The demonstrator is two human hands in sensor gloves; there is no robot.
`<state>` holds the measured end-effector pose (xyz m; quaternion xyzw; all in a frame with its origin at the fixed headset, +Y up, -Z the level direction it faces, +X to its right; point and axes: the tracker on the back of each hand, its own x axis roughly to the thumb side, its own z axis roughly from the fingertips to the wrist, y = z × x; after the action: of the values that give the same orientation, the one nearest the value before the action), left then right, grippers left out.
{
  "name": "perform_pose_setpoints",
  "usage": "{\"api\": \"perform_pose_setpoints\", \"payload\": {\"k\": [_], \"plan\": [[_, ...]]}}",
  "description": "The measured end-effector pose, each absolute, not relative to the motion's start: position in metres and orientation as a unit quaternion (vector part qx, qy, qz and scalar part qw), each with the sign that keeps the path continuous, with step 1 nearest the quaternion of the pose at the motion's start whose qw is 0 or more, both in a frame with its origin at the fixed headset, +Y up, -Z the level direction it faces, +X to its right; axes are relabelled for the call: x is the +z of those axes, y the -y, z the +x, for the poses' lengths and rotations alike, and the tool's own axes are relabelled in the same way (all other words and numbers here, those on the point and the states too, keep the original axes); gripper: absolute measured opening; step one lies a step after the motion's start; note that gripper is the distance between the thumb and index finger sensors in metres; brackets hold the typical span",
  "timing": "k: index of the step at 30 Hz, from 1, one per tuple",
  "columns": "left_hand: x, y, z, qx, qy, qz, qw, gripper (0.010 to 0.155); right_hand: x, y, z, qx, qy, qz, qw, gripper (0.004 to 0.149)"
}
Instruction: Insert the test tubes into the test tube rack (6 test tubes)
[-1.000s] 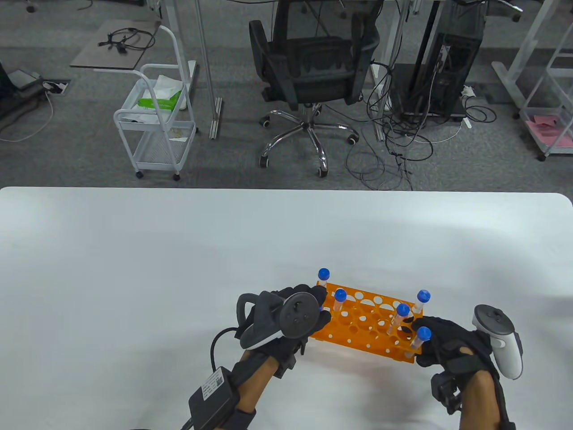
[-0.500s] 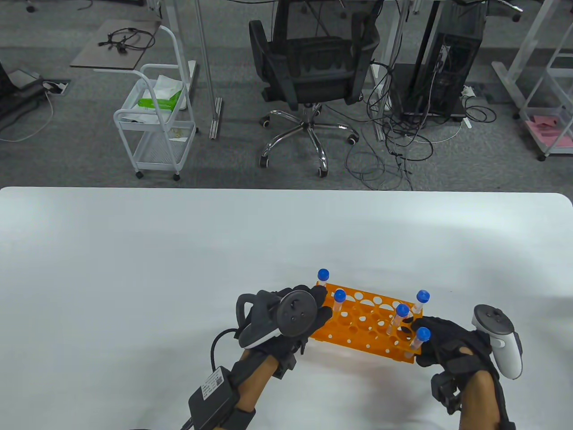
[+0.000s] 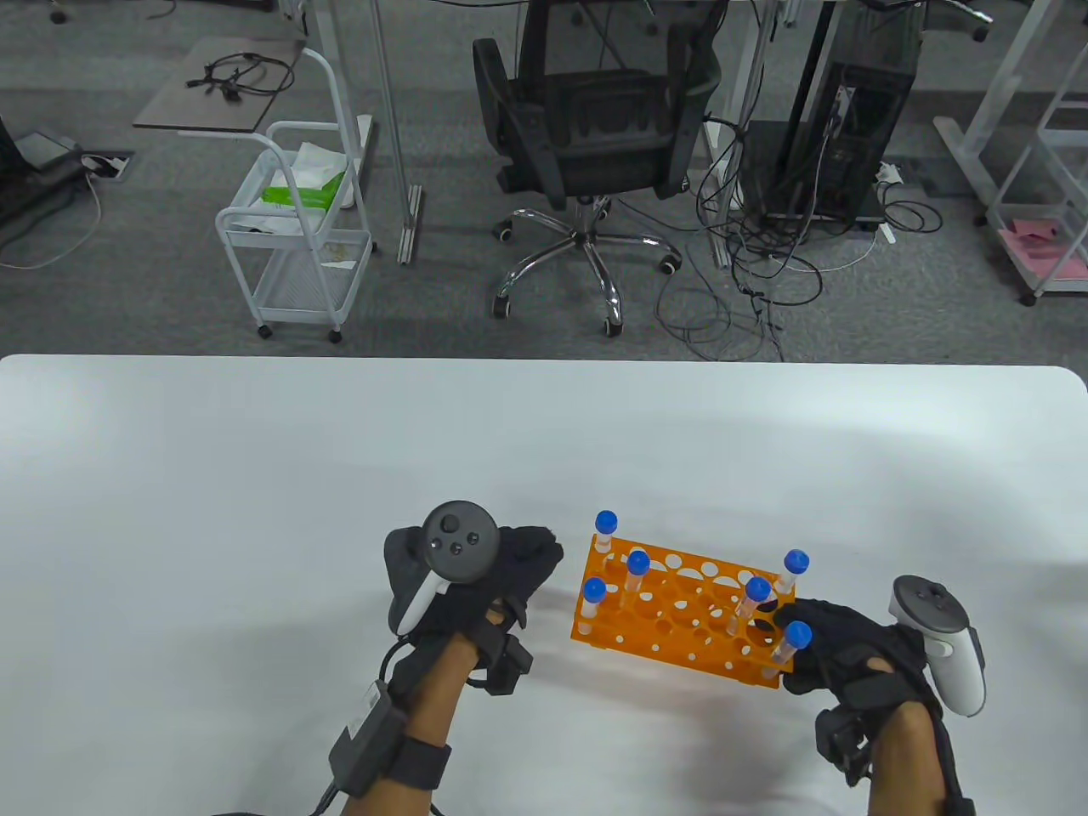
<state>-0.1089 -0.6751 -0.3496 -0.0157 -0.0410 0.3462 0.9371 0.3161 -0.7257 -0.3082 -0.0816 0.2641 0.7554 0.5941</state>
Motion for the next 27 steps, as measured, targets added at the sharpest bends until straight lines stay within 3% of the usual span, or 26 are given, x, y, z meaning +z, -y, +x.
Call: {"api": "perform_pose_setpoints", "payload": {"k": [5,19,27], "plan": [[-0.359,0.698,-0.113,0.414,0.041,-0.107,0.903,0.049,-0.309,0.725,0.309,0.754,-0.269,-0.069,0.595,0.050],[-0.361,0.707,-0.108,0.465,0.049,-0.160,0.869,0.044,-0.311,0.725,0.292,0.759,-0.279,-0.051,0.586,0.050],[-0.367,0.729,-0.126,0.560,0.010,-0.214,0.801,0.041,-0.319,0.730,0.276,0.767,-0.293,-0.055,0.568,0.050]]}}
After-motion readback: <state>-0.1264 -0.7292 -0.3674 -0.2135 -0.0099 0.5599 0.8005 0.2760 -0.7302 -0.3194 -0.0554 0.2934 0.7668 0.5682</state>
